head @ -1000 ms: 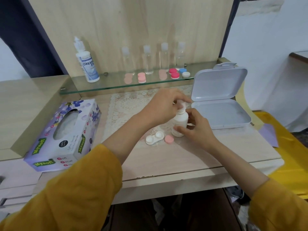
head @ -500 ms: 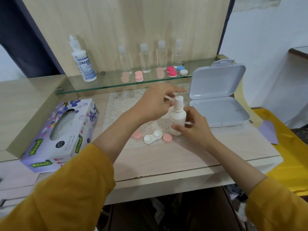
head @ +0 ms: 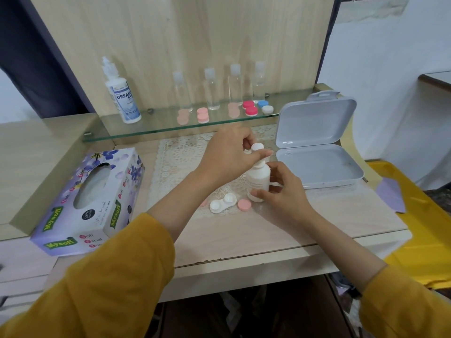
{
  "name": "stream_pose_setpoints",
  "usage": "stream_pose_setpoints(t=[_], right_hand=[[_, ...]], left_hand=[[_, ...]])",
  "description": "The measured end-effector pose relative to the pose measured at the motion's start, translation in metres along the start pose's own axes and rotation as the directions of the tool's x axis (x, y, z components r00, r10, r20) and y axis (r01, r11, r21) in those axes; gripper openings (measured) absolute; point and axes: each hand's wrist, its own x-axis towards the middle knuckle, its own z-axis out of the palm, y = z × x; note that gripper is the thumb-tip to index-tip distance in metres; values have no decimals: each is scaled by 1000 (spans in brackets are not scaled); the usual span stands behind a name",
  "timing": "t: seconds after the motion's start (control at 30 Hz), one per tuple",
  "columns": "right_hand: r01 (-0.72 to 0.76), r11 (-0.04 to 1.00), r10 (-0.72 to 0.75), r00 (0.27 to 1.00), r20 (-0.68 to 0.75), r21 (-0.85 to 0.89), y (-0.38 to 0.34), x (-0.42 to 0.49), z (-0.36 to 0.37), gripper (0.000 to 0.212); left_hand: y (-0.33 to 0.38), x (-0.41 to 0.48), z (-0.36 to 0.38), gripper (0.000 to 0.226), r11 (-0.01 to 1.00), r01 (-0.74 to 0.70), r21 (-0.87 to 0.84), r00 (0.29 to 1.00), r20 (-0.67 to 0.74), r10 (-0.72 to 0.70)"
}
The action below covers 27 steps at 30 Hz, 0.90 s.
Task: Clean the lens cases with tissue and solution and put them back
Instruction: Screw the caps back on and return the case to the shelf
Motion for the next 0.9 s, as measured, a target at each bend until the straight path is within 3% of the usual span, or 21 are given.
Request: stream_pose_setpoints(t=[0.13, 0.23, 0.33, 0.47, 0.67, 0.8, 0.9], right_hand=[[5, 1000, -6, 1000, -29, -27, -2, -3, 4, 47], [-2, 999, 0, 999, -45, -37, -3, -4, 6, 49], [-10, 1000, 9, 998, -61, -28, -1, -5, 7, 49], [-26, 999, 28, 998, -61, 25, -1, -5, 4, 43], [-11, 999, 12, 1000, -24, 38, -1, -2, 2, 44], [33, 997, -33, 999, 5, -73, -2, 6, -3, 45], [111, 965, -102, 994, 47, -240, -6, 14, -7, 49]], left_hand=[[-3, -6, 3, 35, 1000, 26, -9, 992, -123, -27], [-3, -6, -1, 39, 984, 135, -120, 964, -215, -158], [-8, -7, -10, 27, 951, 209, -230, 947, -197, -256], [-37, -32, -17, 11, 925, 312, -215, 929, -135, -345], [-95, -88, -15, 22, 851, 507, -140, 839, -148, -524], [-112, -99, -17, 21, 854, 512, -94, 840, -152, -520], [-107, -99, -13, 33, 914, 406, -17, 894, -198, -401]])
